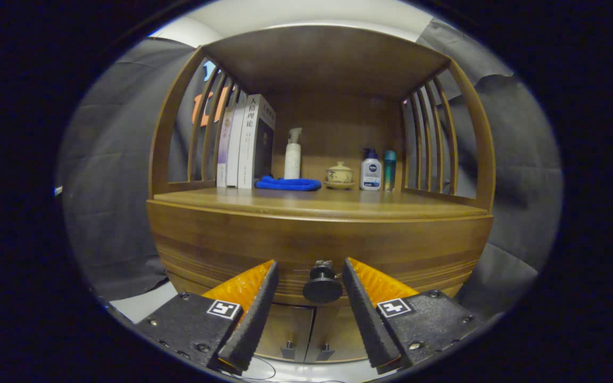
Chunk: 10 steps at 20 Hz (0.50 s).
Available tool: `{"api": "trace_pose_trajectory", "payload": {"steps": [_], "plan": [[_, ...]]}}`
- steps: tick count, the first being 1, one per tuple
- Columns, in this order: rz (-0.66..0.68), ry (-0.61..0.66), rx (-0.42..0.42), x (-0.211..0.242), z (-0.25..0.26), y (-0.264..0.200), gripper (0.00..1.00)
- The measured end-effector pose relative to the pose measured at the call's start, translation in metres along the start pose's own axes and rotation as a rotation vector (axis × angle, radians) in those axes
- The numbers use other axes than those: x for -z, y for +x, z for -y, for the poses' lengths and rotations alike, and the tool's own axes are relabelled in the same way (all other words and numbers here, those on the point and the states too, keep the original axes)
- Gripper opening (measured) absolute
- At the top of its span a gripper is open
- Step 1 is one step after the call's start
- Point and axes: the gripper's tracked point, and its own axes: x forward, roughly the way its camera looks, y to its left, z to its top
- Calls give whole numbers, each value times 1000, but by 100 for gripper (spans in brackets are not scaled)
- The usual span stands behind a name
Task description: Pull open the drawer, take out the items inside it, and place them on the countertop above the cabinet.
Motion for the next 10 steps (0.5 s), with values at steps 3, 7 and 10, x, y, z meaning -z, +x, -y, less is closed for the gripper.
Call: {"api": "trace_pose_trajectory", "payload": {"steps": [3,7,10], "plan": [[9,29,19,2,8,5,69],[-15,44,10,5,7,17,60],[-46,96,14,9,8,22,52]]}}
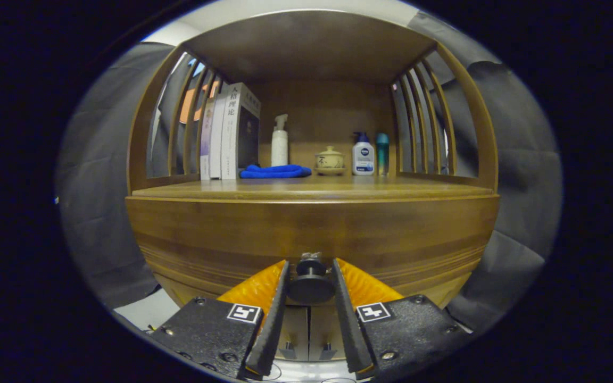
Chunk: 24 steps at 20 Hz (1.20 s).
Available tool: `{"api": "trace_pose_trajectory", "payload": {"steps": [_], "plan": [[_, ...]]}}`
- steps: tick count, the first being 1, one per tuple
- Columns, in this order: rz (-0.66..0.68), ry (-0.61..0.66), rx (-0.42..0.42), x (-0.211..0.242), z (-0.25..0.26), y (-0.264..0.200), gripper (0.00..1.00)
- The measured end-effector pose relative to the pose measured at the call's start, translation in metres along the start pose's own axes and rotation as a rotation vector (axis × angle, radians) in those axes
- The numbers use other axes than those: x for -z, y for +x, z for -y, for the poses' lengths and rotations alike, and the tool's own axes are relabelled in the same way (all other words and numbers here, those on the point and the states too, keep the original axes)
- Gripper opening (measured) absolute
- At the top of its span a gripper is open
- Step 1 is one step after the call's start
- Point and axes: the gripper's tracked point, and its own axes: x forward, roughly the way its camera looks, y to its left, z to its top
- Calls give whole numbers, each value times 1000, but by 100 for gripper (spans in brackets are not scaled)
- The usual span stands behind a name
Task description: Pull open the drawer, take out the items inside it, and place them on the countertop above the cabinet.
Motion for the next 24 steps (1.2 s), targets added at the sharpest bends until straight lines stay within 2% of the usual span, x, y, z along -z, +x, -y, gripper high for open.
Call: {"api": "trace_pose_trajectory", "payload": {"steps": [4,8,14,24], "plan": [[-15,75,-15,4,1,2,47],[-38,9,-7,4,3,3,42],[-53,3,-1,5,1,-3,38],[-48,5,-20,23,5,-84,38]]}}
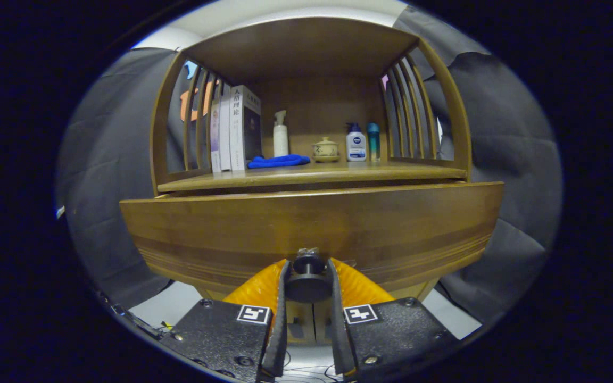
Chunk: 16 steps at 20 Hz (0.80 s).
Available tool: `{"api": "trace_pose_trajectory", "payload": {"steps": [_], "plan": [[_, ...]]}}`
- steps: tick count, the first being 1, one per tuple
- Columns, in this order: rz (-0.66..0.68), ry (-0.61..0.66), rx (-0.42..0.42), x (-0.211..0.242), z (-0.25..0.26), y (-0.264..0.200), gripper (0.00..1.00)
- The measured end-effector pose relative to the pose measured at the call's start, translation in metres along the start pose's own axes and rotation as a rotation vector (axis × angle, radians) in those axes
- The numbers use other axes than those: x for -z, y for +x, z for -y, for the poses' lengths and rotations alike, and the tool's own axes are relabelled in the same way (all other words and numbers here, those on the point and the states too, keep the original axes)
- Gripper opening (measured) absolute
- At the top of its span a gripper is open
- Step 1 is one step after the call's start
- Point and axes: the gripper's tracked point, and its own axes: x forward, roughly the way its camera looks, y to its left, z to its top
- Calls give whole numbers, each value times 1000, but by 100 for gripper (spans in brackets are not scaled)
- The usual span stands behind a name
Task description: Pull open the drawer, take out the items inside it, and place them on the countertop above the cabinet.
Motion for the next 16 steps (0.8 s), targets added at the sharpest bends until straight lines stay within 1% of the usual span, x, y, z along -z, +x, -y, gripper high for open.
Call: {"api": "trace_pose_trajectory", "payload": {"steps": [10,16], "plan": [[-1,-10,1,22,-2,-53,37],[-12,21,0,35,-4,-81,37]]}}
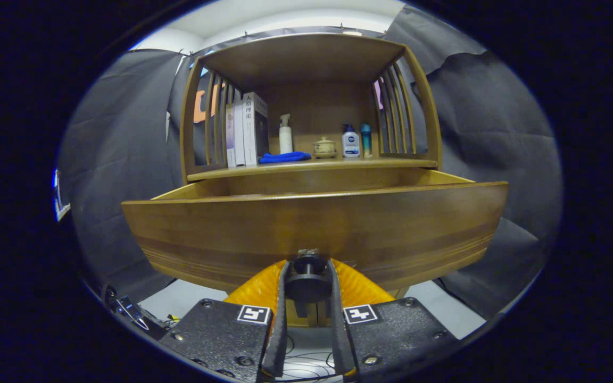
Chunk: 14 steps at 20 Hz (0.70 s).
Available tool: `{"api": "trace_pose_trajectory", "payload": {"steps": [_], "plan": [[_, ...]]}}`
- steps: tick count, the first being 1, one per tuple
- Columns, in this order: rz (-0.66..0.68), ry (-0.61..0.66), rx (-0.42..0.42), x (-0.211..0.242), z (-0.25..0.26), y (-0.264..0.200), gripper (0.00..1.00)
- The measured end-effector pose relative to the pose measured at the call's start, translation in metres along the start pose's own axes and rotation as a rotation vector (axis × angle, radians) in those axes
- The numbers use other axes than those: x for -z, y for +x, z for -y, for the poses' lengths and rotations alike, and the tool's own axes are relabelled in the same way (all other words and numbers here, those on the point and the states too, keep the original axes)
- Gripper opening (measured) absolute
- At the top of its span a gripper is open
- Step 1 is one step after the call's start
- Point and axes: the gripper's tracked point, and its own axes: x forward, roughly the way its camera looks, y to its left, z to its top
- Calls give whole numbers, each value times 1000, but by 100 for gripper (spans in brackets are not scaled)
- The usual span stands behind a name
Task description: Pull open the drawer, take out the items inside it, and place them on the countertop above the cabinet.
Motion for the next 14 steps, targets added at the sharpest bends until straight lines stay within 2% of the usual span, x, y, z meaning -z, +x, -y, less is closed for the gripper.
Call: {"api": "trace_pose_trajectory", "payload": {"steps": [11,14], "plan": [[-55,2,-1,12,-1,-18,38],[-86,1,-21,7,-2,-26,65]]}}
